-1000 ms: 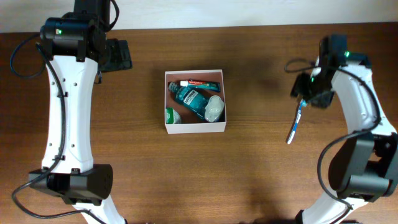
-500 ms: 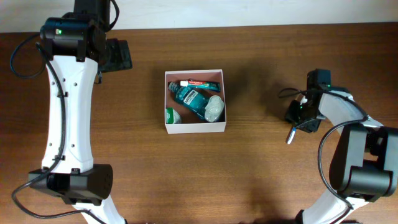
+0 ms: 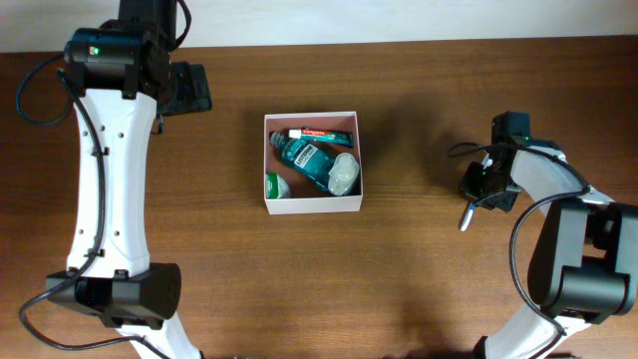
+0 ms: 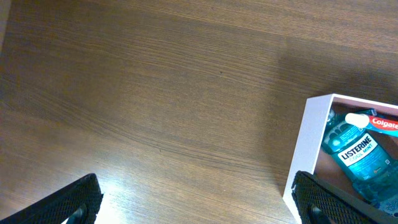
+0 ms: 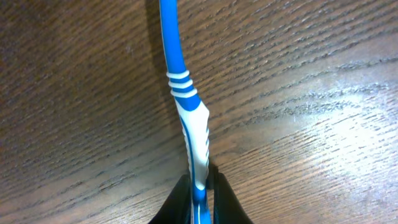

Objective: Pack container

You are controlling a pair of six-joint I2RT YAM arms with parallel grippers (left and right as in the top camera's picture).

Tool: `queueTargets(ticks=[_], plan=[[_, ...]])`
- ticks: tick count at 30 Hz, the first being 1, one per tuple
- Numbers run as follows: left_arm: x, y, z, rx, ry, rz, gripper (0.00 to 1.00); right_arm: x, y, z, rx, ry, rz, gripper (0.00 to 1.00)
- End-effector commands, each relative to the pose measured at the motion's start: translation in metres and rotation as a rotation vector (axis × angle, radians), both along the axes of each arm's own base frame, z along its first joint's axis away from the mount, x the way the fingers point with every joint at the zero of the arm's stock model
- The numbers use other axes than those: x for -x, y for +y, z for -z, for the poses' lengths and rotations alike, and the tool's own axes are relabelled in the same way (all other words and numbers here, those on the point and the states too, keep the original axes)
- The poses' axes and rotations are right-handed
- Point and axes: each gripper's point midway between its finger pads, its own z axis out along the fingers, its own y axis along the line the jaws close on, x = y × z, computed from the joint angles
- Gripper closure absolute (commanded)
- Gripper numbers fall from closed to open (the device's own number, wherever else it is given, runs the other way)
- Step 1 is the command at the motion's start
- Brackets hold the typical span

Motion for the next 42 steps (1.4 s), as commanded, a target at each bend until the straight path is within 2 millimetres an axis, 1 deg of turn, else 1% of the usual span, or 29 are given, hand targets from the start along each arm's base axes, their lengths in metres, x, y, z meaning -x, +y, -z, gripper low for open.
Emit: queueTargets(ticks=[1,4,7,9,12,14,16,18,21,24,26,28,30,31,33,34,35,36,37,39,40,41,42], plan=[[0.000,0.003,-0.007,-0.010,-0.020,0.000,0.00,0.004,-0.004,0.003,0.024,0.018,0.002,0.96],[0.000,0.003,-0.007,-0.010,-0.020,0.000,0.00,0.002,-0.004,0.001,0.023,0.017,0.002,0.96],[0.000,0.003,-0.007,-0.010,-0.020,0.000,0.00,-0.004,-0.005,-0.008,0.024,0.010,0.001,0.96],[0.000,0.003,-0.007,-0.011,-0.020,0.000,0.00,-0.012,-0.004,-0.023,0.016,-0.005,-0.012,0.96],[0.000,0.003,-0.007,-0.011,-0.020,0.000,0.00,-0.030,0.009,-0.050,-0.014,-0.054,-0.095,0.96],[0.000,0.003,-0.007,-0.011,-0.020,0.000,0.00,-0.043,0.022,-0.074,-0.022,-0.104,-0.176,0.96],[0.000,0.003,-0.007,-0.011,-0.020,0.000,0.00,-0.057,0.043,-0.102,-0.028,-0.162,-0.286,0.96],[0.000,0.003,-0.007,-0.011,-0.020,0.000,0.00,-0.069,0.070,-0.131,-0.015,-0.216,-0.413,0.96],[0.000,0.003,-0.007,-0.010,-0.020,0.000,0.00,-0.082,0.114,-0.168,0.028,-0.294,-0.616,0.96],[0.000,0.003,-0.007,-0.011,-0.020,0.000,0.00,-0.089,0.150,-0.191,0.093,-0.354,-0.722,0.96],[0.000,0.003,-0.007,-0.010,-0.020,0.000,0.00,-0.090,0.163,-0.199,0.160,-0.369,-0.754,0.96],[0.000,0.003,-0.007,-0.011,-0.020,0.000,0.00,-0.088,0.170,-0.199,0.192,-0.364,-0.760,0.96],[0.000,0.003,-0.007,-0.011,-0.020,0.000,0.00,-0.084,0.166,-0.193,0.188,-0.336,-0.710,0.96],[0.000,0.003,-0.007,-0.011,-0.020,0.000,0.00,-0.082,0.162,-0.190,0.183,-0.321,-0.678,0.96],[0.000,0.003,-0.007,-0.011,-0.020,0.000,0.00,-0.078,0.145,-0.180,0.172,-0.281,-0.582,0.95],[0.000,0.003,-0.007,-0.010,-0.020,0.000,0.00,-0.077,0.136,-0.174,0.163,-0.262,-0.526,0.84],[0.000,0.003,-0.007,-0.011,-0.020,0.000,0.00,-0.075,0.124,-0.166,0.155,-0.239,-0.464,0.83],[0.000,0.003,-0.007,-0.011,-0.020,0.000,0.00,-0.074,0.114,-0.160,0.152,-0.220,-0.422,0.78],[0.000,0.003,-0.007,-0.010,-0.020,0.000,0.00,-0.073,0.094,-0.144,0.147,-0.186,-0.349,0.59],[0.000,0.003,-0.007,-0.010,-0.020,0.000,0.00,-0.072,0.076,-0.124,0.124,-0.149,-0.290,0.46],[0.000,0.003,-0.007,-0.011,-0.020,0.000,0.00,-0.072,0.072,-0.115,0.107,-0.138,-0.277,0.39],[0.000,0.003,-0.007,-0.010,-0.020,0.000,0.00,-0.072,0.068,-0.102,0.083,-0.122,-0.263,0.37],[0.000,0.003,-0.007,-0.010,-0.020,0.000,0.00,-0.072,0.066,-0.094,0.066,-0.114,-0.256,0.36]])
